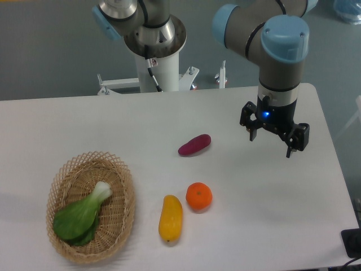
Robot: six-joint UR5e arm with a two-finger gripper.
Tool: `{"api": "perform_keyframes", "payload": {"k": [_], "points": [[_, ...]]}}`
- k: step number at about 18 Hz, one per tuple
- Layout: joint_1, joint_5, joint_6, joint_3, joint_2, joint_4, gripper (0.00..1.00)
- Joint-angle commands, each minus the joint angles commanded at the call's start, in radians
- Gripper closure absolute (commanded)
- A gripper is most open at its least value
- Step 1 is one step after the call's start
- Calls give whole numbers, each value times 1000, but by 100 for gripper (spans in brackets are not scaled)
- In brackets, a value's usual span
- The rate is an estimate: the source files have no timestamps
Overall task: Pick up the orange from the table
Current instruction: 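Move the open gripper down and over the small orange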
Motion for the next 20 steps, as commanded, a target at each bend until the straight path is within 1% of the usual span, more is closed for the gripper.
{"api": "perform_keyframes", "payload": {"k": [2, 8, 15, 17, 20], "points": [[-3, 2, -6, -14, 0, 3, 0], [-8, -5, -32, -17, -2, 5, 0], [-31, -8, -155, -26, -28, 11, 0], [-35, -17, -179, -31, -43, 28, 0], [-54, -18, -231, -78, -52, 89, 0]]}}
